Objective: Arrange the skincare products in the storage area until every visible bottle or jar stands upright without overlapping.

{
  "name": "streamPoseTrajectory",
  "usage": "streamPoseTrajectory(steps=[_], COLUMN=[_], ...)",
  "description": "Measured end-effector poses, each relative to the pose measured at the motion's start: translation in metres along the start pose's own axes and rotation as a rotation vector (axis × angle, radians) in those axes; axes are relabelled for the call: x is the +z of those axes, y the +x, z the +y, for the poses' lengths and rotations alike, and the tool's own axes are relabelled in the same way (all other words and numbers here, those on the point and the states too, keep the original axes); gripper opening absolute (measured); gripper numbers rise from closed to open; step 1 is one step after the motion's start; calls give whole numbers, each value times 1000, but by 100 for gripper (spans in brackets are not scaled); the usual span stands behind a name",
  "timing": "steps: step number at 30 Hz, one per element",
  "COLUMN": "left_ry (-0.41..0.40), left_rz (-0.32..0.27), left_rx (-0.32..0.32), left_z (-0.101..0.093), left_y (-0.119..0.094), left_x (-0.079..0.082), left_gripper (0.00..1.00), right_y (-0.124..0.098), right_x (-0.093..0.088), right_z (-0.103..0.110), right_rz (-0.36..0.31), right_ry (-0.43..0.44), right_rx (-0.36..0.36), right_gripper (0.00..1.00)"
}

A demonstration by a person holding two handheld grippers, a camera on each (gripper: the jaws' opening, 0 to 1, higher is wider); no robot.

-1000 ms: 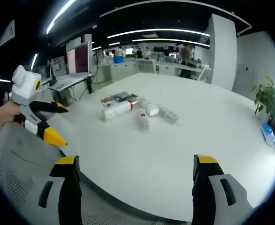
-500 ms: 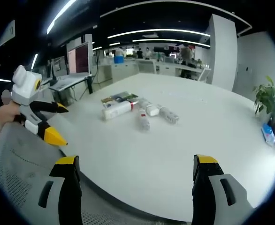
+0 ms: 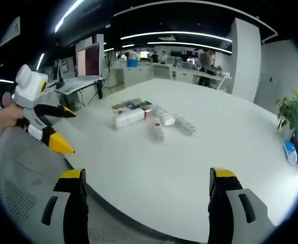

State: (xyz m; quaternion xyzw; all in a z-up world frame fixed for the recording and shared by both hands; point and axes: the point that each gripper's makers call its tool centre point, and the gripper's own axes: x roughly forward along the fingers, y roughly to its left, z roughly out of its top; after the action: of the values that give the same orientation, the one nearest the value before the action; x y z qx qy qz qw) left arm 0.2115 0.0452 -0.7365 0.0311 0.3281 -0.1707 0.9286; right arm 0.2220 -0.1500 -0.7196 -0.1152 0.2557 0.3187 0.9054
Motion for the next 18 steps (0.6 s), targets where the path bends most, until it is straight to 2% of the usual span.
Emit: streamPoseTrajectory(steps=[8, 12, 15, 18], left_ry=[8, 4, 3, 0], left_rz=[2, -6, -7, -9], left_rx=[-7, -7, -5, -5], left_z=[-1, -2, -1, 0], left_y=[0, 0, 0, 0], left_x=[0, 2, 2, 3], left_gripper=[99, 99, 99, 99], right_y=[-2, -3, -1, 3], right_x=[6, 13, 19, 26], right_z=[2, -6, -13, -18], right_rz=[0, 12, 21, 20], right_ry=[-39, -53, -72, -97], right_rx=[21, 37, 42, 49], right_gripper=[100, 99, 95, 97])
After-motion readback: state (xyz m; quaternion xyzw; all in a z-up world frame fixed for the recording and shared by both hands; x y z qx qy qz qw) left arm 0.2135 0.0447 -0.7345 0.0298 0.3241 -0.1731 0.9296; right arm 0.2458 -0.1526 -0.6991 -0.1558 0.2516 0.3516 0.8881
